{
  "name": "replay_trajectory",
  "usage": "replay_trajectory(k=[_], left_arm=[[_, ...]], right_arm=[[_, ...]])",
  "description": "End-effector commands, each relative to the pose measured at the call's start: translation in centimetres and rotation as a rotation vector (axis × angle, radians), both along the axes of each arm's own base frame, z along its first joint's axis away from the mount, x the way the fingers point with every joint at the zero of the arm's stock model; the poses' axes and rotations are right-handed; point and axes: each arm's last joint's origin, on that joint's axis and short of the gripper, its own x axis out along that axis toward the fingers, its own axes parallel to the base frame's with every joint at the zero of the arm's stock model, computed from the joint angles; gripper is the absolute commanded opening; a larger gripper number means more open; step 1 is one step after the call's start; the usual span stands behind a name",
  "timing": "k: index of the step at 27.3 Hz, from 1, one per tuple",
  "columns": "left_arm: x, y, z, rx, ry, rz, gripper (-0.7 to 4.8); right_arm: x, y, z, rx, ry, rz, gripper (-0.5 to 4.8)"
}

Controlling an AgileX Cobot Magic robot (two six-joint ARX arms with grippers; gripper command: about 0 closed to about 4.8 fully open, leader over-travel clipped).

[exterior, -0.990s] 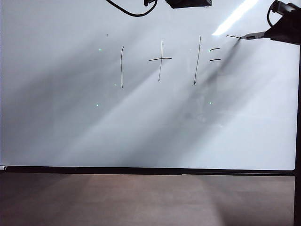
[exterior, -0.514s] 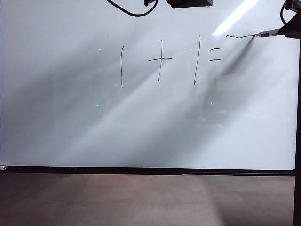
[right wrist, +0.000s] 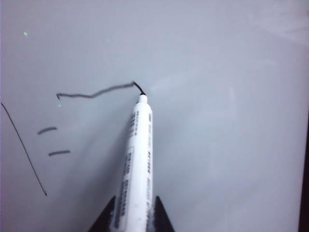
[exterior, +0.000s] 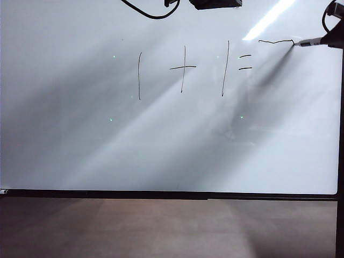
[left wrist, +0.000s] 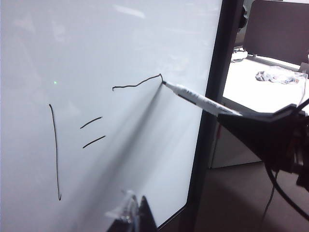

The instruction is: Reach to the right to find the marker pen, pick it up, and write the answer to the math problem on the whiteboard.

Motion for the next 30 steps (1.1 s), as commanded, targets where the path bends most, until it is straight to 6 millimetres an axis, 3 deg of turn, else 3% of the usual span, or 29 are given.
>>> replay_trajectory(k=[1, 14, 30], left_arm=[[-0.1, 0.0, 0.3, -0.011, -0.013, -0.001, -0.04], [-0.1, 0.0, 0.3, -0.010, -0.013, -0.002, -0.04], [-0.1, 0.0, 0.3, -0.006, -0.010, -0.002, -0.04]], right_arm=[[-0.2, 0.0, -0.3, -0.009, 0.008, -0.009, -0.05], [-0.3, 0.8, -1.1, -0.008, 0.038, 0.016, -0.05], [-0.9, 0.8, 0.4, -0.023, -0.056, -0.032, -0.05]])
